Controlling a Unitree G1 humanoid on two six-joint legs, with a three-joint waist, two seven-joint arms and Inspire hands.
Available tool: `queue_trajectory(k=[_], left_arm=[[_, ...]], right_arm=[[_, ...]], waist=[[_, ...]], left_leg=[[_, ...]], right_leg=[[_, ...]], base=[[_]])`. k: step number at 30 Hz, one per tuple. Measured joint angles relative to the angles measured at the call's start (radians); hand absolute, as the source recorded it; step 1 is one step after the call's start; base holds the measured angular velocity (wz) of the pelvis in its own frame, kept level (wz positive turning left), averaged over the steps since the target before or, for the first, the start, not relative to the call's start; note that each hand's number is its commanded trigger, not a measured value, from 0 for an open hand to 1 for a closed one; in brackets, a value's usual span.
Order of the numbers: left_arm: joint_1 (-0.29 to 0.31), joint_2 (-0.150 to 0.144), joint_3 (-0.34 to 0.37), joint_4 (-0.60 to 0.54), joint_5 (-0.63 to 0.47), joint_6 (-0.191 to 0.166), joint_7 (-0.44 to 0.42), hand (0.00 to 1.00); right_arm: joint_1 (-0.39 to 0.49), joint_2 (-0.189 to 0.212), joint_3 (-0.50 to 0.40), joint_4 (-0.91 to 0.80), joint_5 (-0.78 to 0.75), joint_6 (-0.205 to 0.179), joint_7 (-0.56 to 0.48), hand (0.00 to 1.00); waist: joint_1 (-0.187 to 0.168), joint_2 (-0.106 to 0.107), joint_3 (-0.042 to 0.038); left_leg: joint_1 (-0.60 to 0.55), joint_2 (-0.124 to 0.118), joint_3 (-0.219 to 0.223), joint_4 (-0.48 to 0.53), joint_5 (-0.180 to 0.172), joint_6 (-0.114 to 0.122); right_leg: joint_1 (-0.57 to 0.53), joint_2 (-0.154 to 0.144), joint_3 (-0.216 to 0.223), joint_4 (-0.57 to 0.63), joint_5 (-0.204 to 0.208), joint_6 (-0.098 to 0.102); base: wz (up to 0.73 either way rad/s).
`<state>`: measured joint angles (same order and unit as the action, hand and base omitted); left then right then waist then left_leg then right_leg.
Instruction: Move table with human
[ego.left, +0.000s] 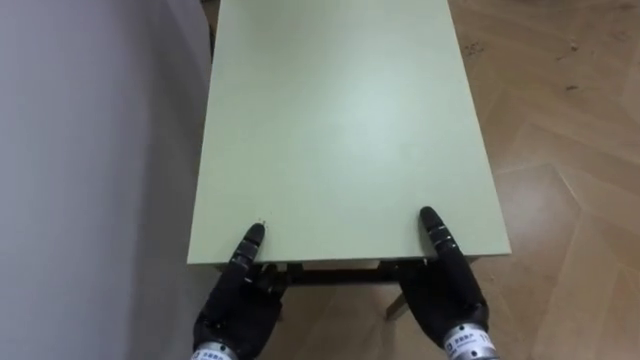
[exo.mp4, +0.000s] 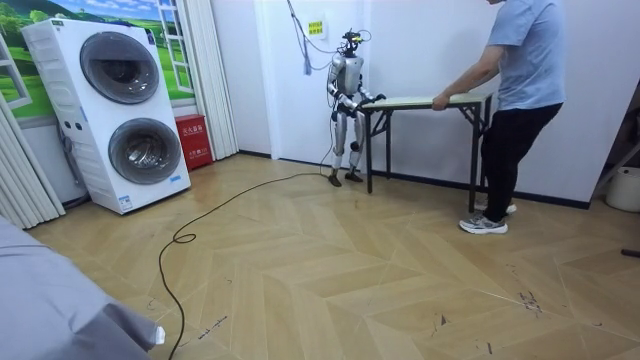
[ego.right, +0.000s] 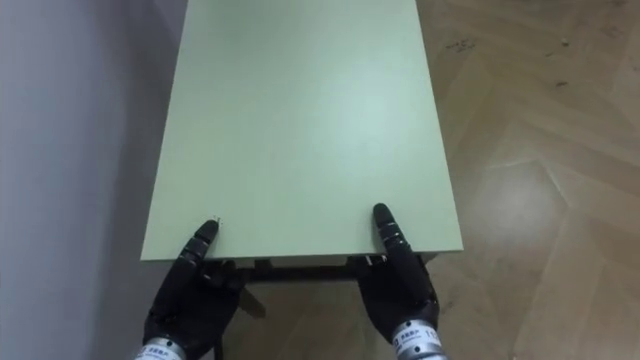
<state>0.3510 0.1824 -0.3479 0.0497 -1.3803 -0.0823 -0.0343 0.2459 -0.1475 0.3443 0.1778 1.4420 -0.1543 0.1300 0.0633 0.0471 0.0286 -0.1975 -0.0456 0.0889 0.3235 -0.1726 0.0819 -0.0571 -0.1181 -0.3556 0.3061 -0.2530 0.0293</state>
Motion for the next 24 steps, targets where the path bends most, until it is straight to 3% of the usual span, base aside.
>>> queue_trajectory(k=[4,6,8,13,14,19,23,24], left_arm=[[0.003,-0.004,-0.002,0.0,0.003,0.015,0.008,1.0],[0.002,-0.004,-0.004,0.0,0.003,0.015,0.011,1.0],[-0.002,-0.003,-0.013,0.0,0.003,0.01,0.016,1.0],[-0.008,-0.01,-0.013,0.0,0.003,-0.005,0.026,1.0],[-0.009,-0.011,-0.014,0.0,0.003,-0.006,0.03,1.0],[-0.007,-0.014,-0.014,0.001,0.019,-0.004,0.047,1.0],[-0.011,-0.011,-0.011,0.001,0.023,-0.004,0.049,1.0],[-0.011,-0.009,-0.011,0.001,0.023,-0.004,0.05,1.0]], right_arm=[[-0.003,-0.015,0.006,0.0,0.009,-0.002,0.0,1.0],[-0.001,-0.013,0.006,0.0,0.008,-0.004,-0.001,1.0],[0.0,-0.008,0.007,0.0,0.009,-0.007,-0.005,1.0],[-0.012,-0.011,0.008,0.0,-0.001,-0.012,-0.025,1.0],[-0.012,-0.012,0.007,0.0,-0.002,-0.012,-0.029,1.0],[-0.009,-0.018,0.016,0.001,0.009,-0.011,-0.03,1.0],[-0.002,-0.016,0.019,0.0,0.01,-0.015,-0.03,1.0],[-0.001,-0.016,0.02,0.0,0.01,-0.018,-0.03,0.82]], waist=[[-0.002,-0.005,-0.0007],[-0.036,-0.012,-0.0017],[-0.057,-0.023,-0.002],[-0.052,-0.029,-0.0009],[-0.054,-0.032,-0.0014],[-0.054,-0.039,-0.0006],[-0.059,-0.051,0.0025],[-0.059,-0.052,0.0024]], left_leg=[[-0.006,-0.009,-0.008,-0.005,0.001,0.002],[-0.009,-0.022,-0.039,-0.005,0.005,0.008],[-0.008,-0.034,-0.059,-0.005,0.008,0.013],[-0.007,-0.042,-0.103,-0.005,0.009,0.015],[-0.007,-0.049,-0.11,-0.005,0.009,0.015],[-0.001,-0.048,-0.097,-0.025,0.009,0.014],[0.0,-0.051,-0.092,-0.028,0.009,0.014],[0.0,-0.051,-0.092,-0.029,0.009,0.014]], right_leg=[[0.013,0.001,-0.007,0.021,0.0,0.0],[0.027,0.001,-0.001,0.017,0.0,0.0],[0.033,0.006,0.054,0.012,-0.001,0.002],[0.013,0.034,0.182,-0.026,-0.001,0.01],[-0.01,0.04,0.203,-0.052,0.007,-0.001],[0.003,0.042,0.193,-0.04,0.013,-0.006],[0.008,0.042,0.215,-0.049,0.016,0.0],[0.008,0.042,0.216,-0.049,0.017,0.001]], base=[[0.31],[0.74],[0.64],[0.19],[0.25],[0.12],[0.07],[0.03]])
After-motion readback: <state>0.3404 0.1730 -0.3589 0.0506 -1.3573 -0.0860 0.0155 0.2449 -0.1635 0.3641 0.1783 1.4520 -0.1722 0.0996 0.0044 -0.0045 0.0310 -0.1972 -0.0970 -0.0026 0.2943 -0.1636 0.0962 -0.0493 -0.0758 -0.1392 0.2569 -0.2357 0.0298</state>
